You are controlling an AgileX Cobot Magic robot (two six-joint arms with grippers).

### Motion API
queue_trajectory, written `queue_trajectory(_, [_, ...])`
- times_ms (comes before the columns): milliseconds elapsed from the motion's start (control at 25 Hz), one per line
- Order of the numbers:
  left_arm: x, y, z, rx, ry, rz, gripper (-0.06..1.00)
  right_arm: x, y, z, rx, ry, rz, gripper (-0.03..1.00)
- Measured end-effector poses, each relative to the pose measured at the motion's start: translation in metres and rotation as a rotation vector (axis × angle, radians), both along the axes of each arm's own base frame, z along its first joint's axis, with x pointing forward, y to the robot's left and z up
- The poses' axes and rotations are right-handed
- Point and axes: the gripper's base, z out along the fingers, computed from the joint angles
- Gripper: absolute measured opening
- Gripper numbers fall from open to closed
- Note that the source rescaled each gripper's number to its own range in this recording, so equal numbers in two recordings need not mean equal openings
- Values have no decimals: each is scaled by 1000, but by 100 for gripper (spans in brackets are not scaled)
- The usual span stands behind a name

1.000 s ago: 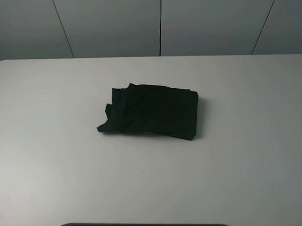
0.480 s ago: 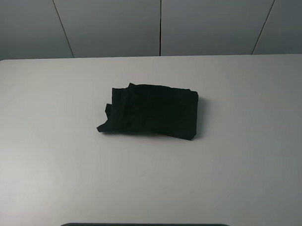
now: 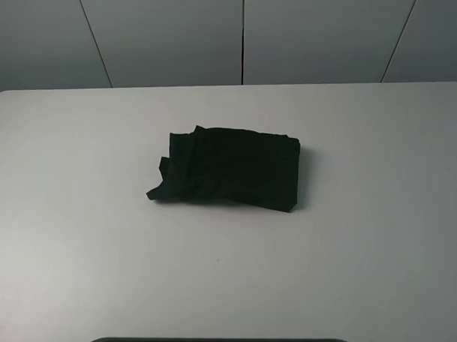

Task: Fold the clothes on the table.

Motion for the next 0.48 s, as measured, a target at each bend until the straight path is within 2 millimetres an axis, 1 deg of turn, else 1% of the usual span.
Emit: queue_trajectory(480, [0, 0, 0, 1, -2, -3, 85, 0, -2, 0, 2, 3, -9, 100])
